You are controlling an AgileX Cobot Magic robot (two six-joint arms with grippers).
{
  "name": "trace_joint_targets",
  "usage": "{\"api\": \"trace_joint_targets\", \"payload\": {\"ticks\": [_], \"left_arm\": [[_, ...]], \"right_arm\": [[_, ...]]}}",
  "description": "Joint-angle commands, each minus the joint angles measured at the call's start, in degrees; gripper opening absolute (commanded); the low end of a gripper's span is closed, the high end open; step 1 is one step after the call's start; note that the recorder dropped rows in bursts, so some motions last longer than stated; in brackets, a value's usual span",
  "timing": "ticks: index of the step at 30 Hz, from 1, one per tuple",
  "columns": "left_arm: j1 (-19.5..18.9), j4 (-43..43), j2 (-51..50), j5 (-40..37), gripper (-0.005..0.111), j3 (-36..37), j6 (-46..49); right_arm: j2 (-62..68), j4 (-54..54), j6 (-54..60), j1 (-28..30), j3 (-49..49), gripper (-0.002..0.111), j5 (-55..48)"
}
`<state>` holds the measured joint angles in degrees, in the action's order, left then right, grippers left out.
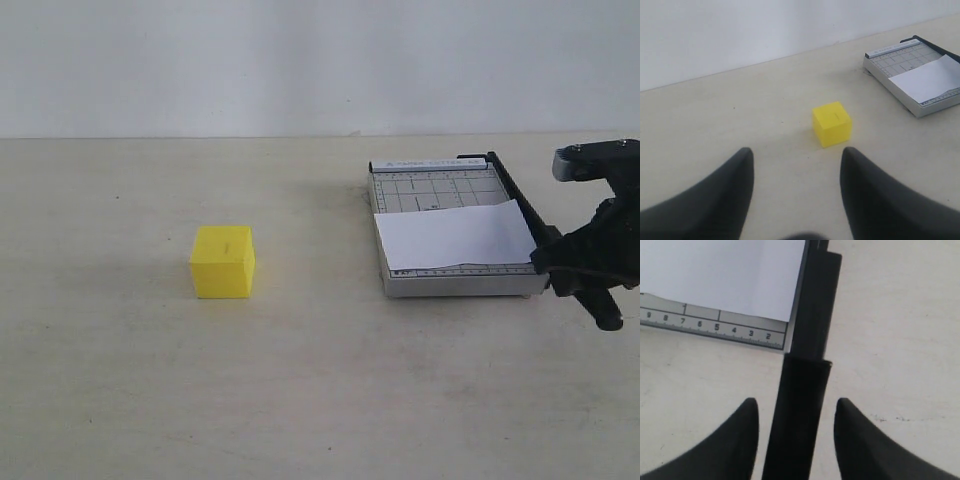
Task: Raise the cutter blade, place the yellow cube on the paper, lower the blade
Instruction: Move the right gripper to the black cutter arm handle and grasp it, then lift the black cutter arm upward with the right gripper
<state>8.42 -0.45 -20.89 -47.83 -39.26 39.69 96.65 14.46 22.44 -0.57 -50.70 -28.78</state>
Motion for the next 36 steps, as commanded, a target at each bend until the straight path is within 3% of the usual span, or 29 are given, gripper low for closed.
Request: {"api": "trace_joint_targets", "payload": {"ticks": [1,2,4,13,25,36], "left_arm": [[0.3,0.4,-0.2,0.3,0.052,-0.4,-0.6],[0.3,0.4,-0.2,0.3,0.052,-0.4,-0.6],[0.3,0.4,-0.2,0.3,0.052,-0.4,-0.6],[0.3,0.4,-0.2,0.4,0.052,-0.4,-0.6],[0.3,0.4,-0.2,0.7,0.052,-0.4,-0.7],[0.3,0.4,-0.2,0.9,0.052,-0.4,-1.0]], "right_arm": [[0.0,0.2,0.5,0.0,-0.1,0.020,-0.7],[0.0,0.2,0.5,0.0,-0.2,0.008,-1.5],[0.0,0.2,0.5,0.0,-0.3,0.000,-2.1],[-1.9,0.2,0.5,0.0,-2.9,0.000,-5.1],[-8.9,0.2,0.2,0.0,-13.8,0.000,-9.6],[-8.9,0.4,-0.4,0.0,-14.6,0.000,-9.6]]}}
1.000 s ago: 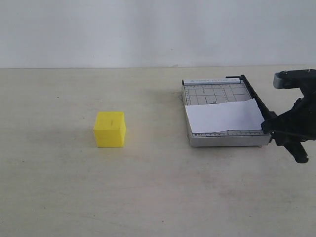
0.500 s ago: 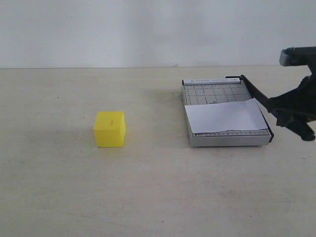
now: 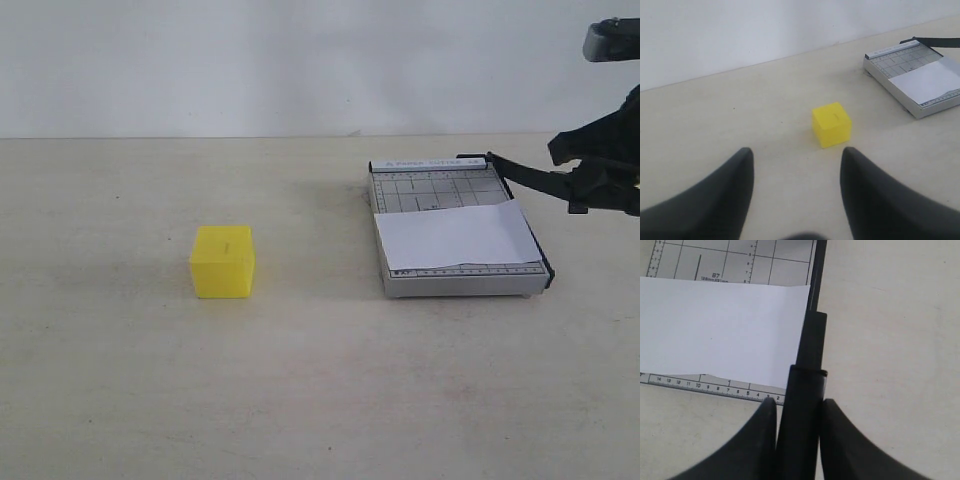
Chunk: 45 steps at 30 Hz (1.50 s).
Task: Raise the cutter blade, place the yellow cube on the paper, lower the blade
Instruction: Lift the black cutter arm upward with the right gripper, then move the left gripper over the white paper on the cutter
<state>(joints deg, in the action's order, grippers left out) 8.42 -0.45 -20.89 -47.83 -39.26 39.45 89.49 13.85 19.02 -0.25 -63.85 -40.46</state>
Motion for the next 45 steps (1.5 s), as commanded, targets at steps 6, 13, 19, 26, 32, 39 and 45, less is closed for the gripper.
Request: {"api": "trace_joint_targets", "payload": {"ticks": [6,13,19,26,32,39,45], "left_arm": [[0.3,0.4,-0.2,0.9,0.052,-0.4,-0.9],[0.3,0.4,-0.2,0.9,0.052,-0.4,-0.9],[0.3,3.2,-0.2,1.2,0.052,0.0,-0.9],[0.3,6.7,-0.2,2.1,0.052,4.2,-0.9],[0.3,15.2,-0.2,9.3,0.052,7.1,2.3],[0.5,43.2,-6.7,16.5,0.042,12.7,28.9],[4.9,68.3,-18.8,22.4,0.034,12.2,53.2]], "right_arm": [[-1.7,1.0,3.2,-0.3,-1.5,0.037,1.0],[-1.7,1.8,3.6,-0.3,-1.5,0.072,-1.0],[-5.7,2.5,3.5,-0.3,-1.5,0.063,-0.9],[-18.2,15.1,8.4,-0.3,-0.8,0.000,-6.8],[-28.1,21.1,10.3,-0.3,9.3,0.001,-6.2],[-37.8,41.6,30.5,-0.3,26.6,0.001,-5.9],[-42.0,45.6,33.4,-0.3,38.5,0.001,-5.3]]}}
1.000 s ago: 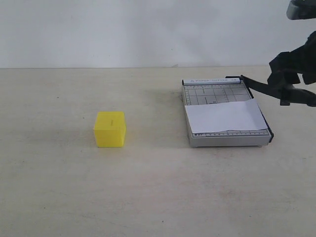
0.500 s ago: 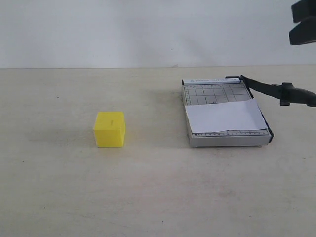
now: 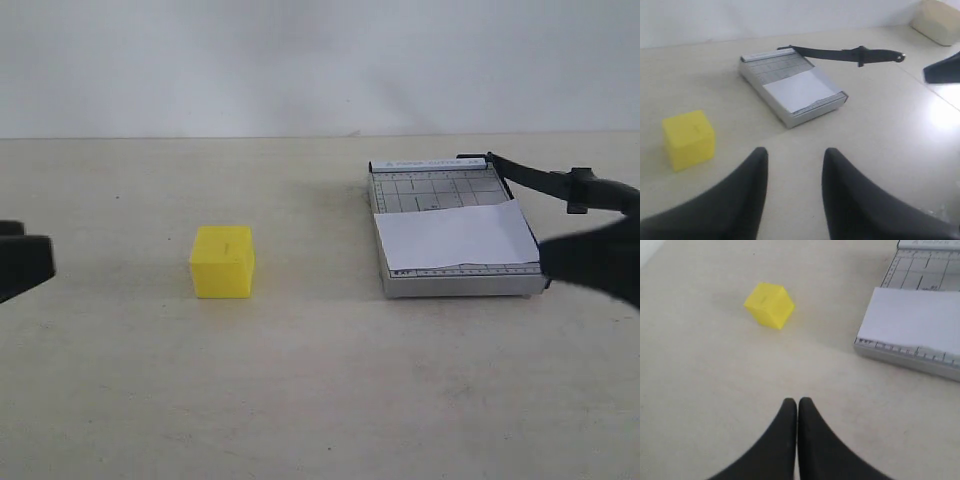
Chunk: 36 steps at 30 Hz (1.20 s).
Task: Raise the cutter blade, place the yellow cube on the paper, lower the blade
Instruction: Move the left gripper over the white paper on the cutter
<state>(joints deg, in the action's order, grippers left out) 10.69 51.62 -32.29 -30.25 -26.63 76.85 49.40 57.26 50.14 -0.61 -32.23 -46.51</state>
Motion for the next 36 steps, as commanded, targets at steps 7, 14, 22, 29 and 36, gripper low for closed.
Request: {"api": "trace_joint_targets", "payload": {"ticks": [7,14,22,29,36], "left_arm": [[7.5,31.1,-29.8,3.0,0.028,-9.9,35.2],[12.5,32.1,-43.5,6.0,0.027,-21.2,37.3],[16.5,34.6,-52.3,12.8,0.027,-24.6,42.4],[16.5,48.3,-56.5,9.3,0.027,-24.6,56.1],[16.5,48.3,-56.9,8.7,0.027,-24.7,59.4]], "right_arm": [[-2.2,6.2,3.5,0.0,13.5,0.001,6.3],[-2.1,5.8,2.6,0.0,13.5,0.000,29.2],[0.0,5.5,-2.0,0.0,20.3,0.000,47.1],[-0.1,5.4,-8.2,0.0,24.1,0.000,52.7],[-0.1,5.4,-8.3,0.0,24.1,0.000,52.7]]}}
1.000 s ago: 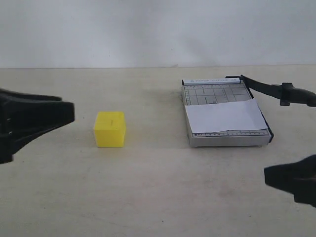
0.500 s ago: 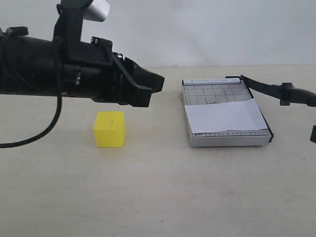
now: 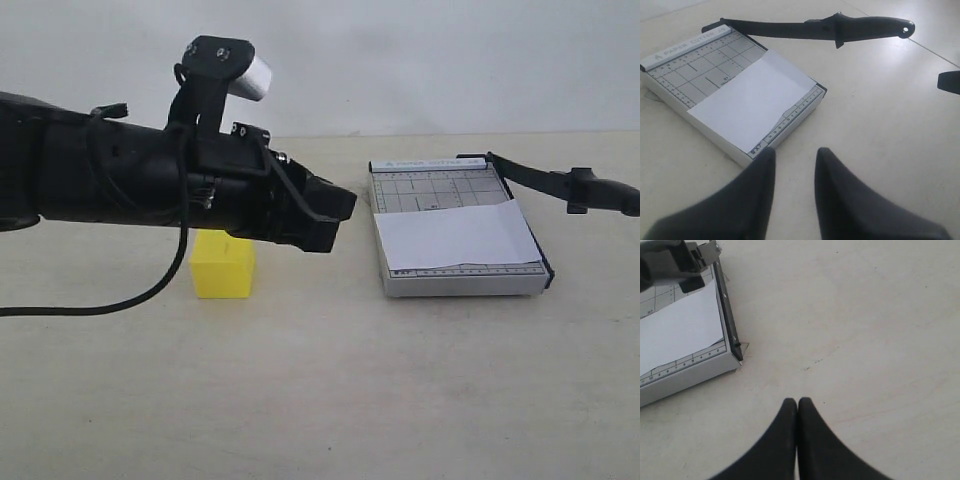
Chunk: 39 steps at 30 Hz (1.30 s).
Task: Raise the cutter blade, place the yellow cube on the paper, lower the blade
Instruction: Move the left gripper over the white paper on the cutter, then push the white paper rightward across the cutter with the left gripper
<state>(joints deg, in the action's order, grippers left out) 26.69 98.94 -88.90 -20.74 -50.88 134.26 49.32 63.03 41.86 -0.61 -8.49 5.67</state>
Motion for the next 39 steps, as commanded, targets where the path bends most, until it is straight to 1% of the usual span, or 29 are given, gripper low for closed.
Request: {"api": "trace_joint_targets", "payload": {"ticks": [1,4,8,16,19,23,29,30,32,34,39], "left_arm": [[0.7,1.0,-0.7,-0.9,0.027,-0.4,2.3],[0.9,1.0,-2.4,-0.9,0.027,-1.0,3.7],[2.5,1.0,-6.3,-1.7,0.027,-3.8,4.0],[6.6,1.0,-17.0,-1.5,0.027,-15.0,4.6],[6.6,1.0,-19.7,-1.3,0.026,-18.3,4.6],[6.6,1.0,-23.1,2.2,0.020,-22.2,4.6],[6.6,1.0,-28.0,5.2,0.018,-26.7,5.2],[6.6,1.0,-28.7,6.2,0.015,-27.1,5.2],[6.6,1.0,-29.8,8.1,0.004,-27.6,5.6],[6.6,1.0,-30.7,9.4,0.004,-28.2,6.3],[6.6,1.0,-33.5,9.4,0.004,-30.1,7.1]], "right_arm": [[-0.1,-0.4,0.0,0.0,0.3,0.000,0.5],[-0.1,-0.4,0.0,0.0,0.3,0.000,0.5],[-0.1,-0.4,0.0,0.0,0.3,0.000,0.5],[-0.1,-0.4,0.0,0.0,0.3,0.000,0.5],[-0.1,-0.4,0.0,0.0,0.3,0.000,0.5],[-0.1,-0.4,0.0,0.0,0.3,0.000,0.7],[-0.1,-0.4,0.0,0.0,0.3,0.000,1.9],[-0.1,-0.4,0.0,0.0,0.3,0.000,1.9],[-0.1,-0.4,0.0,0.0,0.3,0.000,2.0],[-0.1,-0.4,0.0,0.0,0.3,0.000,2.0],[-0.1,-0.4,0.0,0.0,0.3,0.000,2.0]]}}
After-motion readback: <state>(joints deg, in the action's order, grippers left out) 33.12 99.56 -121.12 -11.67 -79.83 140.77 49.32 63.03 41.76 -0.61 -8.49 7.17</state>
